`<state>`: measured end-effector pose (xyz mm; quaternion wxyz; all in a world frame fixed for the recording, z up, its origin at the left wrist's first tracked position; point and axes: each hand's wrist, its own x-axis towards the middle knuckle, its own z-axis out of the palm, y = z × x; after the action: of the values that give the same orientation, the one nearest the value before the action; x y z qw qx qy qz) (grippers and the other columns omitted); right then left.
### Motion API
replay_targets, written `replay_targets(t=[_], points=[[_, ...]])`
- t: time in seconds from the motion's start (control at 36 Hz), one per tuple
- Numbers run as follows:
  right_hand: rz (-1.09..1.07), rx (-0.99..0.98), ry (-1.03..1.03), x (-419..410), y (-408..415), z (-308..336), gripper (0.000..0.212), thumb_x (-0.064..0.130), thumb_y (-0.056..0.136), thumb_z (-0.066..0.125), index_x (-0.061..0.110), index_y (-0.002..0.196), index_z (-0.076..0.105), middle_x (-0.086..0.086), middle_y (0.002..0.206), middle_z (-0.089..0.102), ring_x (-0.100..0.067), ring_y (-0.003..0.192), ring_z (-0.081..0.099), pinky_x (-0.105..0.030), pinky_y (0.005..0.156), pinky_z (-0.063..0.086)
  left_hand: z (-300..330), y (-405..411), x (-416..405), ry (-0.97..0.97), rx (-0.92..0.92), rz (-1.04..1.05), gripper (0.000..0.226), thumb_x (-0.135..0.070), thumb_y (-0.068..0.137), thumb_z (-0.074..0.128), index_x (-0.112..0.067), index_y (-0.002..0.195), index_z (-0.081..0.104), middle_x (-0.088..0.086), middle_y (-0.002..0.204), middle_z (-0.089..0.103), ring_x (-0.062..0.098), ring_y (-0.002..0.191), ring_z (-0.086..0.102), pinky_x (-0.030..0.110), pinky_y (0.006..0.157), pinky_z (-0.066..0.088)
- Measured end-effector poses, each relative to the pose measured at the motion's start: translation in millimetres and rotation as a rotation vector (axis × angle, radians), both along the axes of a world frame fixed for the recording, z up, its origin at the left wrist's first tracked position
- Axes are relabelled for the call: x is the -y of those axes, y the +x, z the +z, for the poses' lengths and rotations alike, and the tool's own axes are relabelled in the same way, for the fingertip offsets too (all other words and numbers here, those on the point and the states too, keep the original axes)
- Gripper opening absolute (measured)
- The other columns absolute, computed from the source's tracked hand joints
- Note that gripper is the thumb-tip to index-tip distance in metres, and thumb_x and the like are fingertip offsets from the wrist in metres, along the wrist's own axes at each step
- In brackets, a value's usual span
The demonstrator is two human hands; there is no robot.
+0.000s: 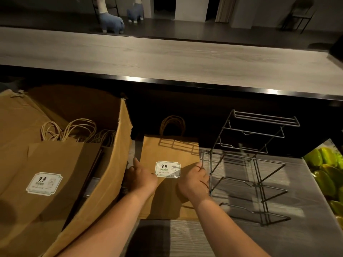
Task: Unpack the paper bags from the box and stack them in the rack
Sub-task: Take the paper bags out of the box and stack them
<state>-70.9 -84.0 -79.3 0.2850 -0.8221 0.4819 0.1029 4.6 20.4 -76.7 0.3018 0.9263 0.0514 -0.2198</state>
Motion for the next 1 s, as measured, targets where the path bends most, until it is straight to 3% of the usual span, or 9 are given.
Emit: replay_targets(t=[0.19,0.33,0.44,0.56,0.64,0.69,0.81,0.86,1.0], points=[[0.045,0.145,0.008,-3.9,0.6,6.2,0.079,0.012,0.096,0.045,0.008,0.154,-0.01,-0.008,0.162,-0.015,-0.026,0.15,-0.007,-0.039,0.121,0.01,3.7,-0.9,-2.5,-0.033,0.056,-0.04,0.084,-0.019,0.092,0.06,-0.024,0.155,0.005,0.011,0.157,0.017,0.035,0.14,0.027,0.052,0.109,0.036],[0.071,0.527,0.059,-4.1,7.4,29.0,0.063,0.016,0.097,0.05,0.016,0.153,0.02,0.001,0.159,0.012,-0.021,0.148,0.013,-0.036,0.12,0.021,25.5,-4.9,6.1,-0.223,0.2,-0.106,0.068,-0.025,0.092,0.06,-0.03,0.149,0.023,0.003,0.15,0.03,0.027,0.132,0.04,0.038,0.096,0.046],[0.042,0.691,0.133,-1.5,23.8,63.2,0.05,0.019,0.1,0.05,0.022,0.146,0.033,0.005,0.149,0.03,-0.015,0.137,0.035,-0.024,0.105,0.034,61.1,-6.0,19.8,-0.44,0.198,-0.112,0.052,-0.021,0.097,0.054,-0.031,0.143,0.034,-0.005,0.142,0.044,0.014,0.12,0.049,0.025,0.085,0.042],[0.029,0.893,0.268,-3.1,34.5,101.5,0.039,0.014,0.099,0.052,0.022,0.136,0.044,0.004,0.136,0.046,-0.009,0.12,0.051,-0.021,0.094,0.045,101.9,-7.6,21.9,-0.627,0.305,-0.106,0.037,-0.02,0.099,0.05,-0.027,0.134,0.043,-0.008,0.112,0.061,0.008,0.101,0.059,0.018,0.074,0.045],[0.059,1.05,0.283,-6.3,34.1,134.7,0.025,0.011,0.098,0.052,0.019,0.121,0.055,0.007,0.11,0.059,0.006,0.091,0.06,-0.008,0.067,0.049,136.1,-10.3,19.2,-0.726,0.403,-0.08,0.028,-0.024,0.101,0.046,-0.028,0.128,0.045,-0.012,0.097,0.059,0.005,0.089,0.062,0.022,0.07,0.053],[0.103,1.137,0.296,-10.4,35.9,157.1,0.016,0.011,0.097,0.054,0.018,0.111,0.059,0.008,0.098,0.062,0.012,0.079,0.06,-0.005,0.06,0.046,158.0,-9.2,13.2,-0.768,0.468,-0.07,0.023,-0.025,0.1,0.046,-0.029,0.124,0.047,-0.009,0.1,0.06,0.007,0.09,0.063,0.029,0.076,0.057],[0.2,1.197,0.342,-25.3,45.6,193.3,0.009,0.015,0.095,0.056,0.02,0.1,0.061,0.002,0.094,0.067,-0.005,0.084,0.066,-0.027,0.075,0.057,194.8,1.5,-6.4,-0.811,0.562,-0.043,0.01,-0.029,0.099,0.047,-0.029,0.106,0.055,-0.004,0.1,0.063,0.013,0.089,0.065,0.037,0.078,0.058],[0.254,1.209,0.381,-35.6,51.2,205.7,0.007,0.019,0.095,0.055,0.021,0.097,0.062,-0.002,0.093,0.069,-0.017,0.088,0.068,-0.039,0.082,0.058,209.8,6.5,-20.2,-0.799,0.606,-0.033,0.014,-0.029,0.1,0.045,-0.025,0.101,0.057,-0.001,0.095,0.064,0.014,0.084,0.064,0.033,0.072,0.056],[0.395,1.174,0.421,-64.1,66.1,221.3,0.011,0.024,0.097,0.053,0.018,0.092,0.061,-0.008,0.09,0.068,-0.026,0.087,0.066,-0.041,0.081,0.056,223.0,18.0,-62.5,-0.753,0.622,-0.066,0.027,-0.028,0.103,0.038,-0.015,0.092,0.059,0.002,0.081,0.06,0.013,0.072,0.056,0.028,0.063,0.047]])
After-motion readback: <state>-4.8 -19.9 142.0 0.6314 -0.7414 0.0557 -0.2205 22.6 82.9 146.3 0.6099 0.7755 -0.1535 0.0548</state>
